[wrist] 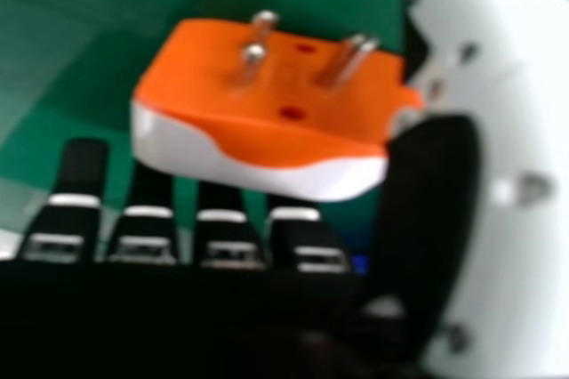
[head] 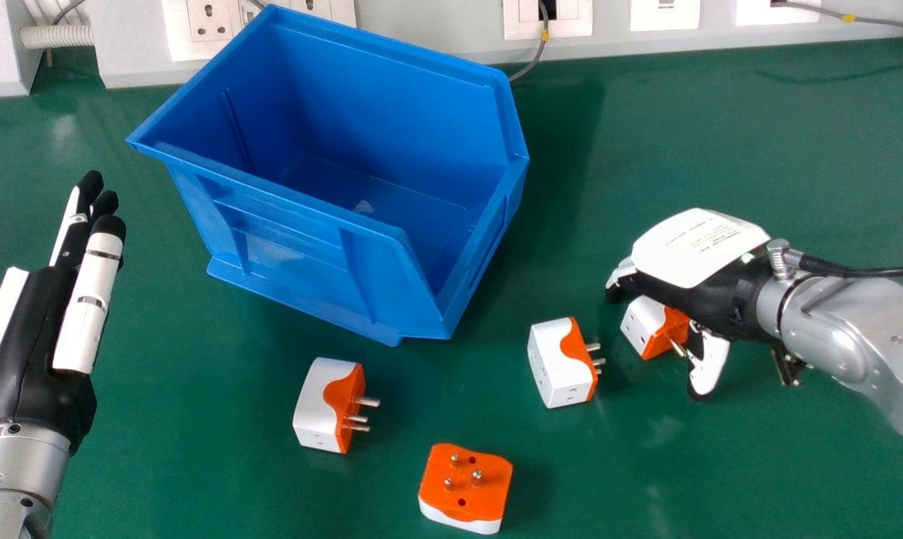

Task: Pick all objects and put in blue box

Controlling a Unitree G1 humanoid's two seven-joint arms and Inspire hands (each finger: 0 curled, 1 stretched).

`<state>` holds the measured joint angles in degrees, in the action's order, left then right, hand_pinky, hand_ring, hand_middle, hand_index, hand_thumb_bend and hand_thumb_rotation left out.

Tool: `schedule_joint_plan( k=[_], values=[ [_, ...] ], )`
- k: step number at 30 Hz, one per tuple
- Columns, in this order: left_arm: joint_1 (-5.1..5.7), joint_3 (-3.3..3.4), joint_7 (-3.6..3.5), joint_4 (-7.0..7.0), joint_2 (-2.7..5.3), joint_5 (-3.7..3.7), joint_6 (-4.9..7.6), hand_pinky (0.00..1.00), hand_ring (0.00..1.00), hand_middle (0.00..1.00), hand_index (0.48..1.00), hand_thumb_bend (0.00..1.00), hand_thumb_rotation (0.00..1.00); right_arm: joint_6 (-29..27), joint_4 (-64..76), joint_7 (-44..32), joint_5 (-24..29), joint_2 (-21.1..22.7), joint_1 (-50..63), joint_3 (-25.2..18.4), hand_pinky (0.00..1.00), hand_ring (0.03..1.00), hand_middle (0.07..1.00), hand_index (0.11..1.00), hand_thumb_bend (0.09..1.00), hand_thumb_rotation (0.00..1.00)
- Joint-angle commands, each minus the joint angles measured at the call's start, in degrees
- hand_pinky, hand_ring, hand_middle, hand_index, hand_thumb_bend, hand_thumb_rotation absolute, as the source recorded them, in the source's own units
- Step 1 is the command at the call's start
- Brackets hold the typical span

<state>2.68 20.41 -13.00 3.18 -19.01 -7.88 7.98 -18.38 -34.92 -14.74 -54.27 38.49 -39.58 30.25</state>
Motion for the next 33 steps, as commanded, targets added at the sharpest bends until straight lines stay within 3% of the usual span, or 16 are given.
schedule_joint_plan(
  k=[1,9,16,24,33],
  values=[
    [0.38,0.33,0.29,-1.38,-1.11,0.22,0.06,0.99,1.00,1.00,1.000,0.30,1.00,-0.41,0.19,1.10,-0.12,0.70,-1.75,-0.20,0.78,0.874,0.864,0.789,0.594,0.00],
    [0.55,0.39,0.26,-1.74,-1.10,0.06,-0.24,0.99,1.00,1.00,1.000,0.30,1.00,-0.20,0.63,1.49,-1.14,1.02,-1.67,0.31,0.78,0.863,0.857,0.784,0.571,0.00],
    [0.18,0.67,0.05,-0.82,-1.30,-0.15,0.02,0.99,1.00,1.00,1.000,0.30,1.00,0.19,1.08,0.64,-0.78,1.25,-1.49,-0.01,0.76,0.854,0.853,0.781,0.535,0.00],
    [0.61,0.69,0.19,-2.17,-1.16,-0.17,-0.69,0.99,1.00,1.00,1.000,0.31,1.00,0.47,1.15,0.37,-1.40,1.30,-1.54,0.35,0.76,0.854,0.853,0.779,0.519,0.00],
    [0.48,0.96,0.03,-1.65,-1.27,-0.38,-0.56,0.99,1.00,1.00,1.000,0.31,1.00,-0.03,0.77,1.49,-2.36,1.57,-1.55,0.47,0.73,0.848,0.840,0.761,0.506,0.00]
  ],
)
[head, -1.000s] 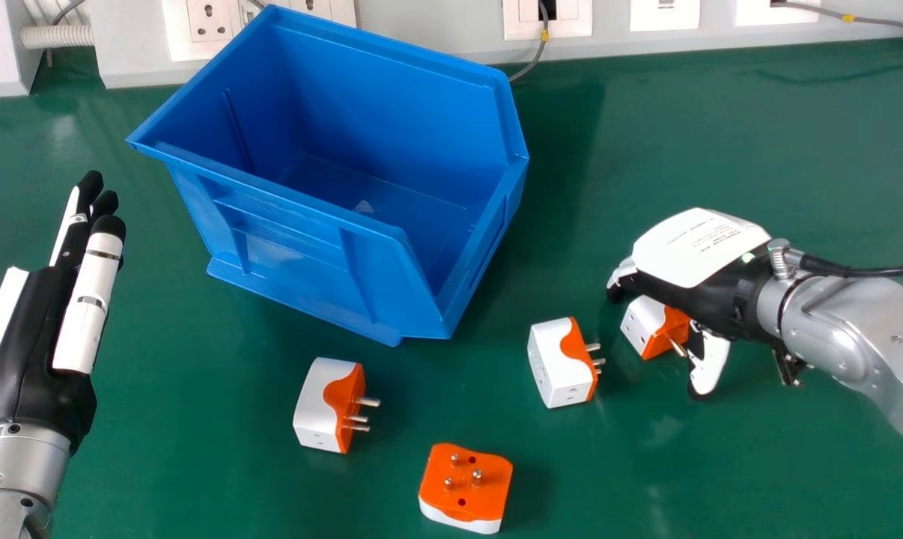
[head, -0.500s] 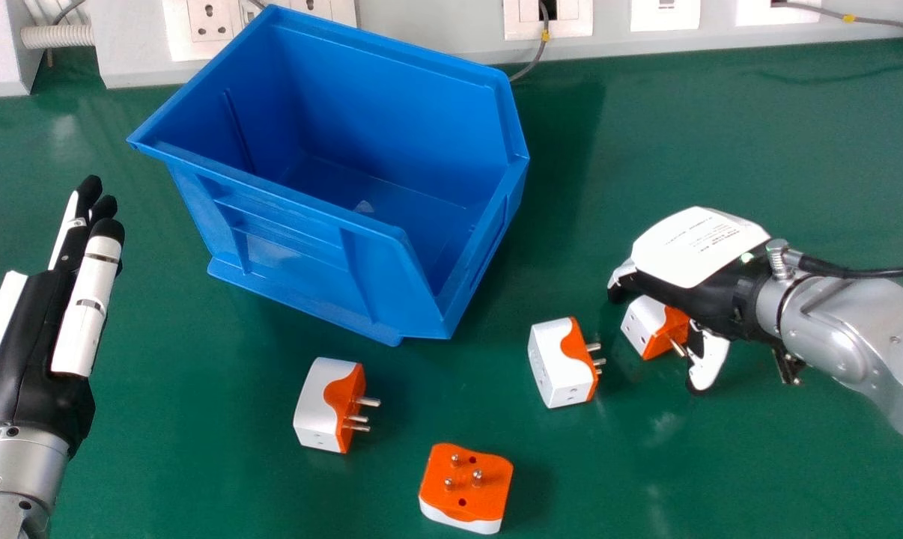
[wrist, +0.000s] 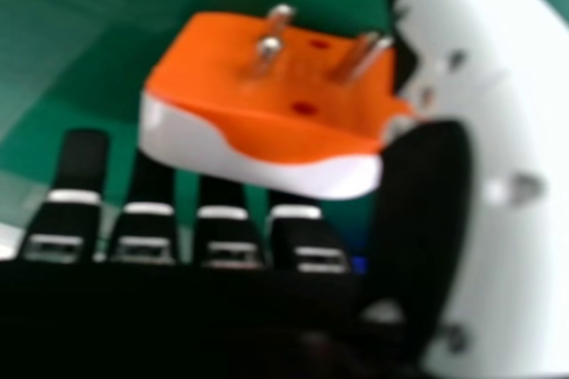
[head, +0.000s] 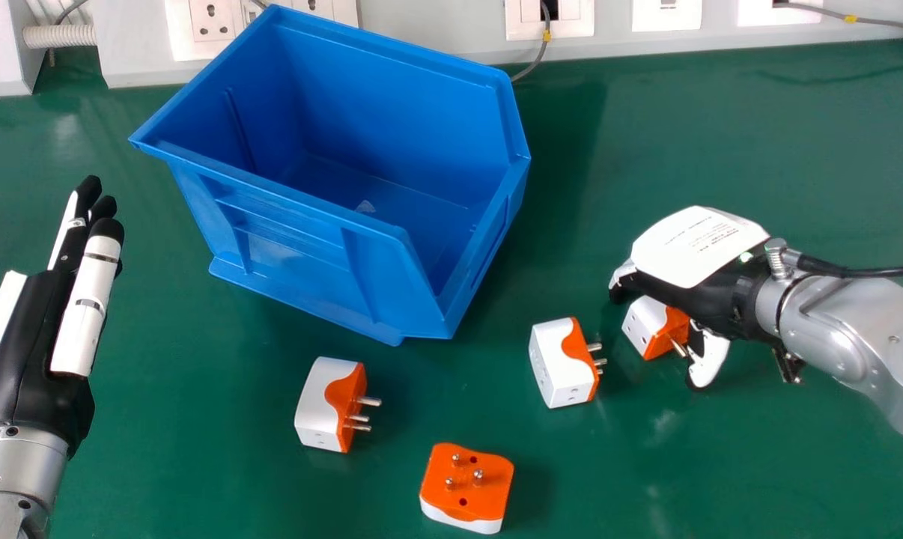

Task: Pick all objects and put in blue box

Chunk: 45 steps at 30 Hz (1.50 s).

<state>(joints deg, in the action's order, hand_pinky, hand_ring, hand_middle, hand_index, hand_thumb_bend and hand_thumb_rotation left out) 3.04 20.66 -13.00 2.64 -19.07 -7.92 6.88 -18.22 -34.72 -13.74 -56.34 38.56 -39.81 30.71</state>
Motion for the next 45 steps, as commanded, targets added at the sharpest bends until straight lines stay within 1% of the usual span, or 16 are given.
schedule_joint_plan(
  k=[1,6,10,12,15,16,18,19,21,22,24,25,28,39,42,45],
  values=[
    [0.13,0.73,0.04,-1.09,-1.20,-0.34,0.58,0.99,1.00,1.00,1.000,0.31,1.00,-0.13,0.32,0.90,-0.52,1.44,-1.35,0.04,0.73,0.843,0.834,0.754,0.504,0.00],
    [0.11,0.84,0.02,-0.89,-1.23,-0.30,0.68,0.99,1.00,1.00,1.000,0.31,1.00,0.12,-1.09,3.94,-1.06,1.18,-1.21,0.11,0.65,0.783,0.789,0.708,0.534,0.00],
    [0.47,0.89,0.08,-1.57,-1.12,-0.32,0.50,0.99,1.00,1.00,1.000,0.32,1.00,0.39,-1.88,7.36,-1.01,1.02,-0.57,0.05,0.62,0.745,0.766,0.689,0.542,0.00],
    [0.56,0.98,0.03,-1.68,-1.14,-0.39,0.48,0.98,1.00,1.00,1.000,0.32,1.00,0.38,-2.37,9.18,-1.18,0.97,-0.38,0.14,0.56,0.696,0.732,0.660,0.505,0.00],
    [0.75,1.06,-0.01,-2.10,-1.21,-0.45,0.27,0.98,1.00,1.00,1.000,0.32,1.00,-0.36,-3.14,12.22,-1.11,0.98,-0.19,0.11,0.53,0.674,0.714,0.627,0.499,0.00],
    [0.80,1.09,-0.03,-2.15,-1.24,-0.44,0.24,0.98,1.00,1.00,1.000,0.32,1.00,-0.62,-3.38,13.16,-1.11,1.02,-0.16,0.13,0.50,0.641,0.693,0.596,0.495,0.00],
    [0.80,1.12,-0.04,-2.07,-1.30,-0.39,0.24,0.98,1.00,1.00,1.000,0.32,1.00,-1.00,-3.73,14.65,-1.09,1.12,-0.04,0.13,0.50,0.641,0.693,0.596,0.495,0.00],
    [0.81,1.13,-0.04,-2.07,-1.31,-0.37,0.24,0.98,1.00,1.00,1.000,0.32,1.00,-1.11,-3.86,15.11,-1.08,1.15,-0.01,0.15,0.47,0.609,0.666,0.567,0.495,0.00],
    [0.94,1.15,-0.06,-2.38,-1.30,-0.38,0.09,0.98,1.00,1.00,1.000,0.32,1.00,-1.52,-4.40,16.70,-1.29,1.24,0.03,0.24,0.47,0.609,0.666,0.567,0.495,0.00],
    [1.01,1.14,-0.04,-2.59,-1.29,-0.37,-0.01,0.98,1.00,1.00,1.000,0.32,1.00,-1.73,-4.73,17.69,-1.57,1.33,0.05,0.36,0.45,0.581,0.642,0.543,0.495,0.00],
    [1.06,1.21,-0.05,-2.60,-1.37,-0.34,-0.02,0.98,1.00,1.00,1.000,0.32,1.00,-1.99,-5.07,19.00,-2.05,1.53,0.06,0.54,0.45,0.581,0.642,0.543,0.495,0.00],
    [1.05,1.24,-0.06,-2.50,-1.41,-0.32,-0.01,0.98,1.00,1.00,1.000,0.32,1.00,-2.01,-5.33,19.78,-2.36,1.60,0.04,0.69,0.44,0.556,0.618,0.524,0.496,0.00],
    [1.12,1.28,-0.05,-2.46,-1.51,-0.29,-0.09,0.98,1.00,1.00,1.000,0.32,1.00,-1.65,-5.53,21.27,-3.21,1.69,0.11,0.90,0.44,0.556,0.618,0.524,0.496,0.00],
    [1.40,1.17,-0.07,-3.34,-1.53,-0.43,-0.78,0.98,0.99,1.00,1.000,0.31,1.00,-0.09,-5.41,23.92,-4.88,1.51,0.71,1.28,0.40,0.500,0.563,0.471,0.498,0.00],
    [1.35,1.27,-0.33,-3.03,-1.64,-0.59,-0.73,0.98,0.99,1.00,1.000,0.31,1.00,0.29,-5.23,24.34,-4.55,1.47,1.17,0.99,0.39,0.492,0.556,0.462,0.498,0.00],
    [1.23,1.27,-0.37,-2.81,-1.67,-0.55,-0.69,0.98,0.99,1.00,1.000,0.31,1.00,0.79,-5.25,24.51,-4.08,1.24,1.42,0.78,0.39,0.492,0.556,0.462,0.498,0.00]
  ],
)
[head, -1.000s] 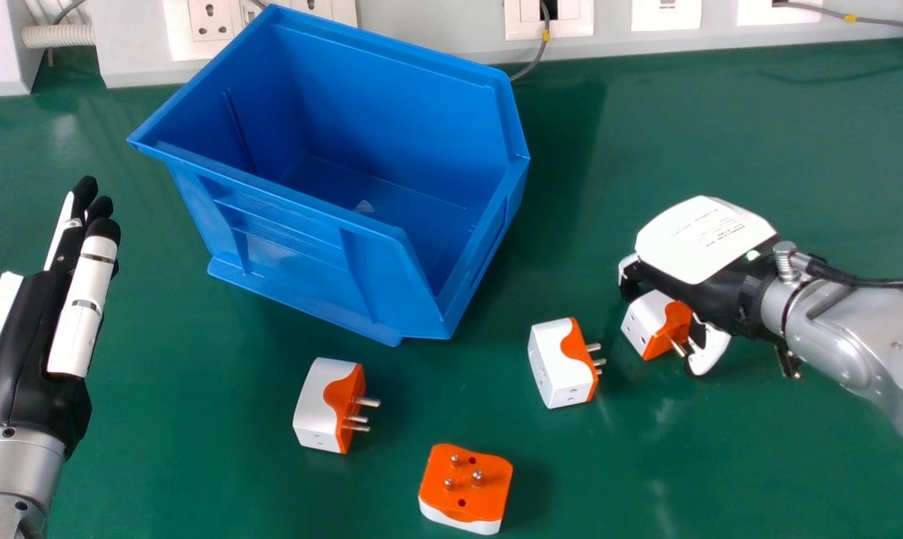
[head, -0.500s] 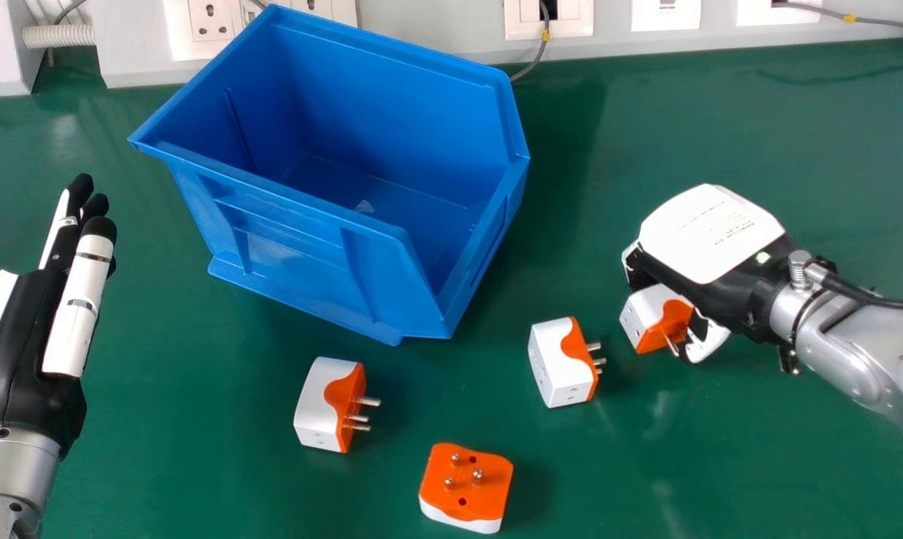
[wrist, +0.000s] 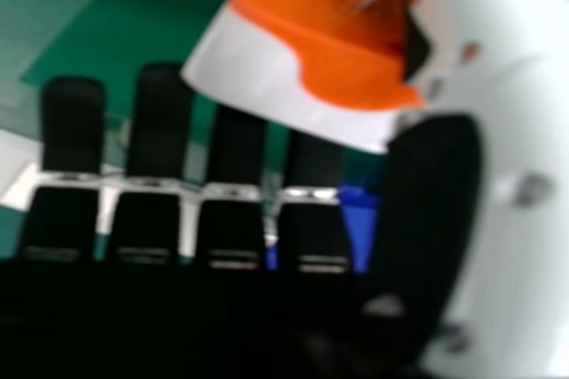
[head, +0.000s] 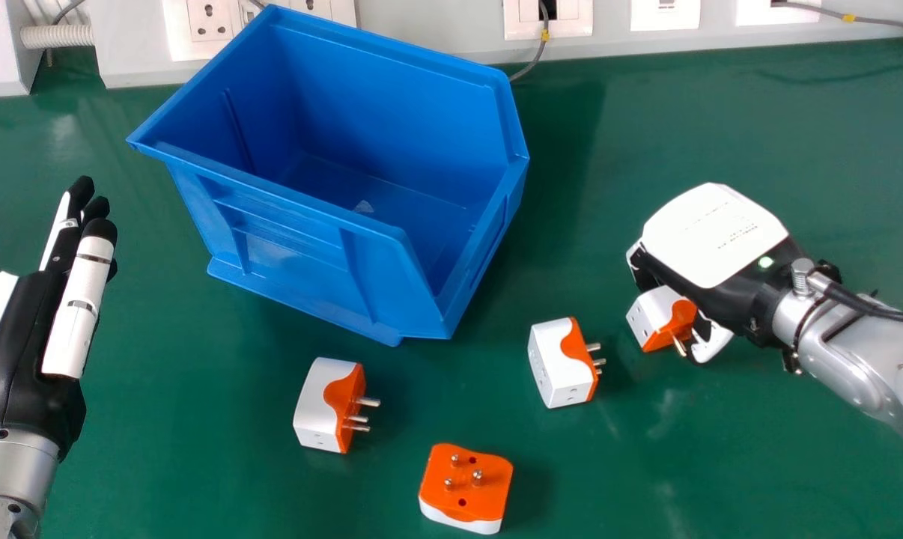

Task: Pick all objects and put in blue box

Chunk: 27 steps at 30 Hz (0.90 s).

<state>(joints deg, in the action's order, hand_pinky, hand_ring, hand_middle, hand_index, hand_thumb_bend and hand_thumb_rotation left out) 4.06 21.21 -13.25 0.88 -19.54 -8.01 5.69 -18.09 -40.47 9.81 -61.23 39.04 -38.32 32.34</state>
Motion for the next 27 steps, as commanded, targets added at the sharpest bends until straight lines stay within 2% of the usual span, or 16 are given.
schedule_joint_plan(
  k=[1,12,18,27],
  values=[
    [0.18,0.69,-0.10,-1.07,-1.19,-0.42,0.45,0.98,0.99,1.00,1.000,0.31,1.00,0.86,0.54,1.06,0.97,0.69,0.04,-0.96,0.39,0.486,0.550,0.455,0.498,0.00],
    [0.24,0.50,0.20,-1.57,-1.15,0.04,0.17,0.97,0.99,0.99,1.000,0.30,1.00,1.48,1.06,0.86,2.46,0.13,0.80,-2.06,0.38,0.467,0.535,0.436,0.498,0.00],
    [-0.08,0.49,0.22,-1.04,-1.21,0.09,0.28,0.97,0.99,0.99,1.000,0.30,1.00,2.53,2.74,-0.31,2.63,0.32,1.07,-2.29,0.38,0.463,0.526,0.426,0.499,0.00],
    [-0.67,0.14,0.51,-0.68,-1.05,0.20,-0.01,0.97,0.98,0.99,1.000,0.30,1.00,2.82,7.21,-1.45,6.76,0.67,2.89,-5.47,0.37,0.457,0.523,0.430,0.499,0.00]
  ],
)
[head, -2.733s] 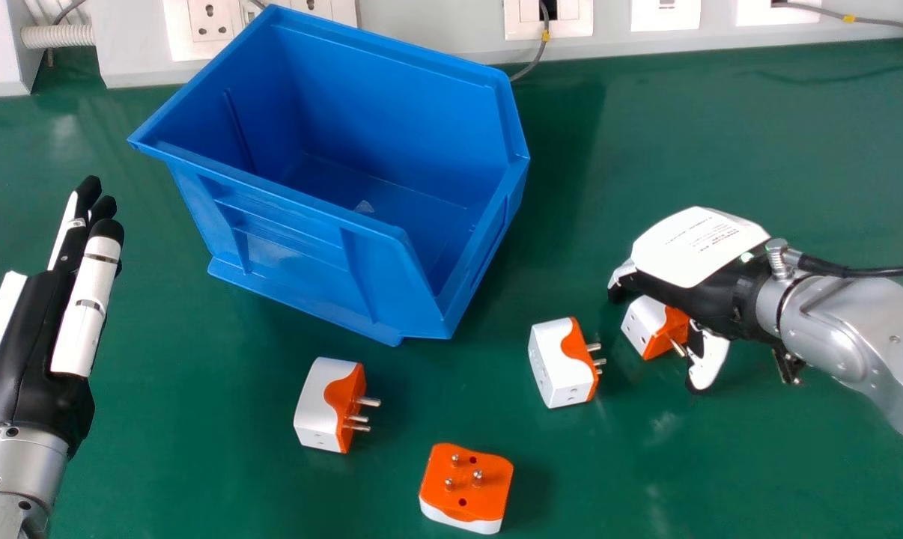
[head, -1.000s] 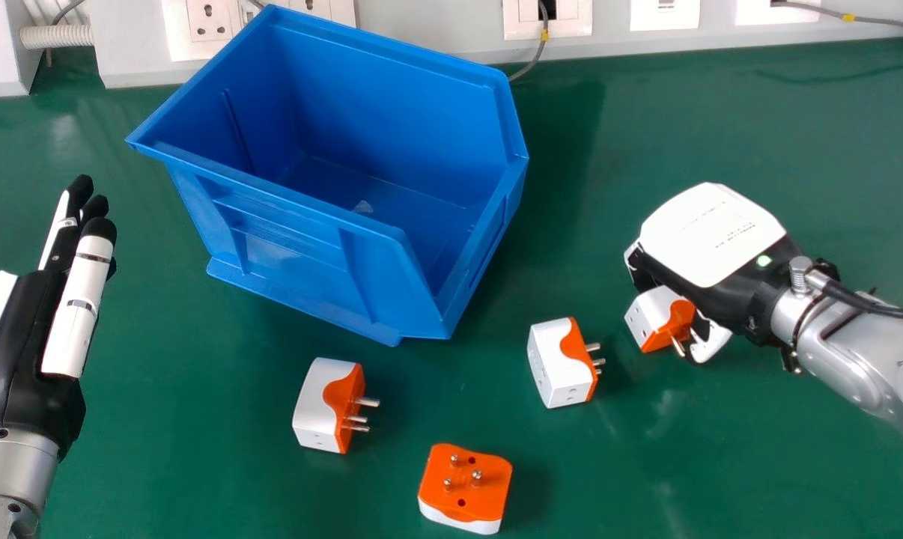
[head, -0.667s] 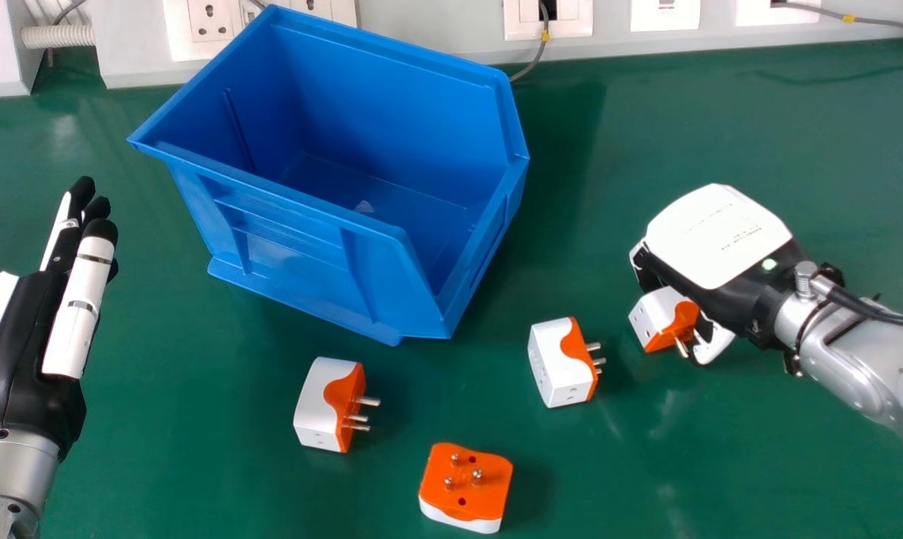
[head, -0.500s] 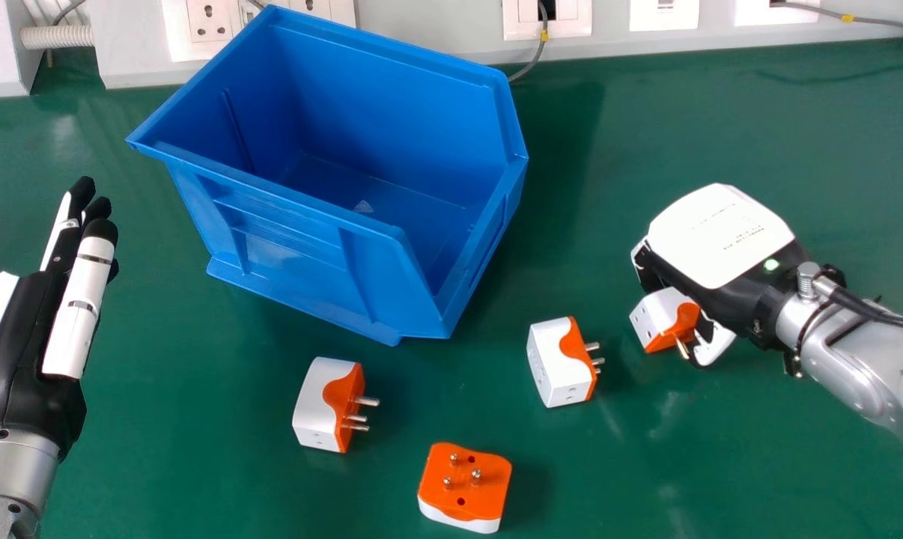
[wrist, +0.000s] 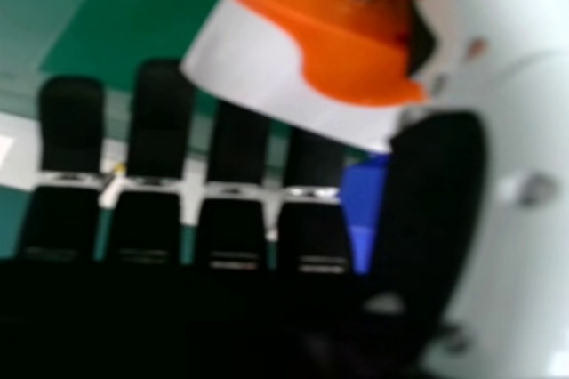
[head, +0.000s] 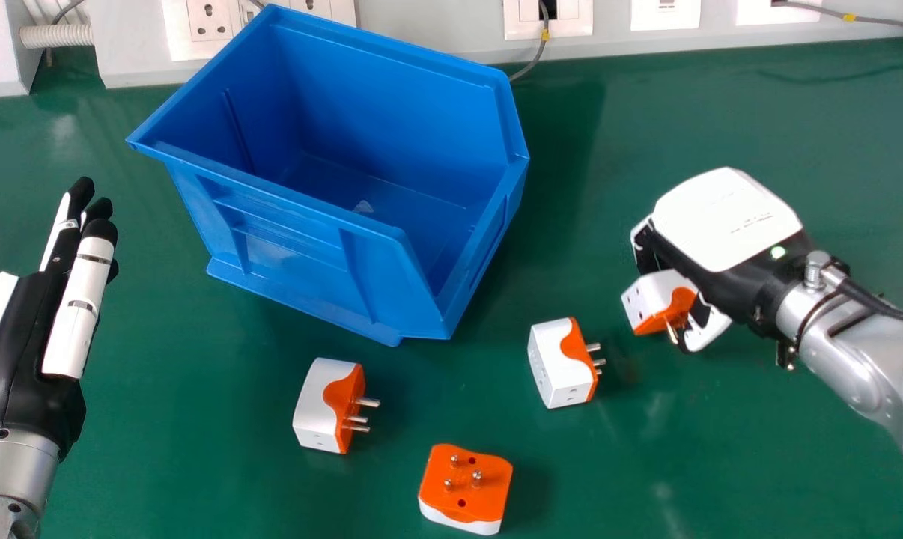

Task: Pick all objects and put in blue box

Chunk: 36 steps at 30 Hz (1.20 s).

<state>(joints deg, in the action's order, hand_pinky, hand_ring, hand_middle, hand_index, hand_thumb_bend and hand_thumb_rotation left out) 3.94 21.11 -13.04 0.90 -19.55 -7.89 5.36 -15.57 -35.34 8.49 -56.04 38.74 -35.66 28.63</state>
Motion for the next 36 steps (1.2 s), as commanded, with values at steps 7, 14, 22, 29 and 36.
schedule_joint_plan(
  k=[7,14,22,29,36],
  values=[
    [-0.99,0.09,0.38,-0.25,-1.00,0.17,0.27,0.97,0.98,0.99,1.000,0.30,1.00,0.85,6.10,-1.69,2.21,1.96,1.63,-3.26,0.37,0.448,0.519,0.445,0.500,0.00],
    [-1.64,-0.23,0.61,0.30,-1.06,0.58,0.24,0.97,0.98,0.99,1.000,0.30,1.00,1.14,12.71,-3.18,3.45,3.24,4.04,-6.15,0.36,0.444,0.518,0.456,0.500,0.00],
    [-2.15,-0.40,0.83,0.84,-1.03,0.87,0.35,0.97,0.98,0.99,1.000,0.30,1.00,1.63,18.36,-4.69,4.43,3.31,5.97,-9.25,0.35,0.442,0.518,0.469,0.499,0.00],
    [-2.28,-0.52,1.04,0.97,-0.90,0.90,0.49,0.97,0.98,0.99,1.000,0.30,1.00,3.14,24.41,-6.42,4.92,3.47,8.23,-11.77,0.35,0.442,0.519,0.475,0.498,0.00],
    [-2.31,-0.53,1.09,1.12,-0.92,0.91,0.64,0.98,0.98,0.99,1.000,0.30,1.00,2.61,28.68,-6.74,5.37,3.21,9.54,-14.20,0.35,0.442,0.522,0.471,0.498,0.00]
  ],
)
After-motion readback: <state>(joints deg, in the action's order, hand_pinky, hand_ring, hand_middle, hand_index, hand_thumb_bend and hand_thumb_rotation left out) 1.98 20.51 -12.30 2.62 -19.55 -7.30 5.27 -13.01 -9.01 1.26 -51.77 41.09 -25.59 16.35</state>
